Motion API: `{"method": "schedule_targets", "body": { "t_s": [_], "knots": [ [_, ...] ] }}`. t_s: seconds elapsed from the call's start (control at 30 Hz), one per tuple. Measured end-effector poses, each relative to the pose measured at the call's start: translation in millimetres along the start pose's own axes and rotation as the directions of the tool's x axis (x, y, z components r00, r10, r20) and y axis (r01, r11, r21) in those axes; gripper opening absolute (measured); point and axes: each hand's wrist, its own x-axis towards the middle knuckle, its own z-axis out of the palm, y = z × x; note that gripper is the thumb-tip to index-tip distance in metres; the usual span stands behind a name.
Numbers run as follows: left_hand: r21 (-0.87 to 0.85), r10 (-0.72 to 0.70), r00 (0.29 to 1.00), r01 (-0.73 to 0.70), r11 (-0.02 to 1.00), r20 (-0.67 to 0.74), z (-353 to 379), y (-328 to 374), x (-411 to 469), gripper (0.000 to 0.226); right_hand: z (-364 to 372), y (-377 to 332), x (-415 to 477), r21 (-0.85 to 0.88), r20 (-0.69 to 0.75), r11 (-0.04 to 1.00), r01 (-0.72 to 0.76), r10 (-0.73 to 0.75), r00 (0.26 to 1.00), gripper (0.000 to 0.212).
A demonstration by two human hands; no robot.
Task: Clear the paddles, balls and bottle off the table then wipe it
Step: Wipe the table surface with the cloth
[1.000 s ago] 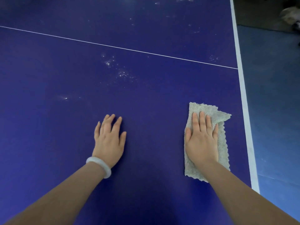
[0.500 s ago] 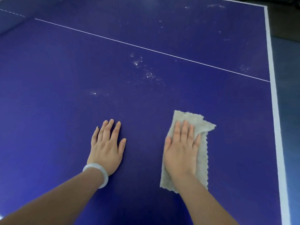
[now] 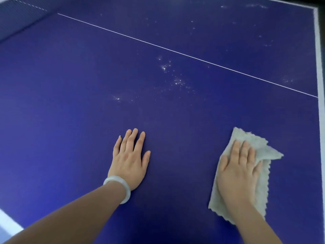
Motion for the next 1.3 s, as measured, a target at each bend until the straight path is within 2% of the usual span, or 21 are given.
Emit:
{"method": "schedule_targets", "body": {
  "t_s": [0.1, 0.2, 0.3, 0.37, 0.43, 0.53, 0.63, 0.8, 0.9, 0.97, 1.03, 1.13, 1.3],
  "knots": [
    [0.004, -0.002, 1.0, 0.002, 1.0, 0.014, 0, 0, 1, 0.062, 11, -56, -21, -0.062, 0.031, 0.979, 0.195, -0.193, 0.981, 0.064],
    [0.013, -0.006, 1.0, 0.005, 1.0, 0.028, -1, 1, 0, 0.063, 23, -100, -6, -0.08, 0.061, 0.917, 0.391, -0.387, 0.92, 0.06],
    [0.011, -0.003, 0.999, 0.003, 1.0, 0.037, -2, 0, 1, 0.065, 20, -108, 28, -0.071, 0.095, 0.884, 0.463, -0.456, 0.885, 0.06],
    [0.002, -0.001, 0.999, 0.001, 1.0, 0.044, -1, -1, 1, 0.066, 16, -92, 40, -0.048, 0.097, 0.924, 0.379, -0.373, 0.923, 0.06],
    [0.001, -0.003, 0.998, 0.003, 1.0, 0.06, -2, -1, 1, 0.066, 14, -67, 33, -0.003, 0.065, 0.977, 0.212, -0.212, 0.975, 0.06],
    [-0.01, 0.005, 0.996, -0.004, 1.0, 0.09, -5, -1, 0, 0.064, 14, -59, -11, -0.009, -0.002, 0.999, 0.041, -0.041, 0.999, 0.063],
    [-0.044, 0.037, 0.995, -0.033, 0.998, 0.094, -8, -2, 1, 0.061, 22, -104, -44, -0.012, -0.019, 0.998, 0.057, -0.057, 0.998, 0.064],
    [-0.14, 0.088, 0.991, -0.074, 0.987, 0.097, -13, -7, -1, 0.059, 31, -166, -33, -0.064, 0.002, 0.996, 0.062, -0.062, 0.998, 0.065],
    [-0.308, 0.135, 0.988, -0.105, 0.946, 0.077, -17, -18, 2, 0.055, 35, -171, -29, -0.058, -0.006, 0.997, 0.054, -0.054, 0.999, 0.066],
    [-0.475, 0.165, 0.984, -0.114, 0.873, 0.067, -23, -35, 7, 0.053, 35, -170, -29, -0.057, 0.001, 0.997, 0.051, -0.051, 0.999, 0.066],
    [-0.533, 0.156, 0.987, -0.115, 0.838, 0.032, -33, -63, 18, 0.051, 35, -171, -29, -0.055, 0.006, 0.998, 0.037, -0.037, 0.999, 0.066],
    [-0.443, 0.099, 0.995, -0.098, 0.891, -0.022, -43, -118, 50, 0.051, 32, -172, -29, -0.048, 0.004, 0.999, 0.026, -0.025, 1.0, 0.066],
    [-0.201, 0.044, 0.999, -0.043, 0.979, 0.0, -42, -183, 114, 0.06, 33, -171, -30, -0.049, -0.008, 0.999, 0.015, -0.015, 1.0, 0.065]
  ]
}}
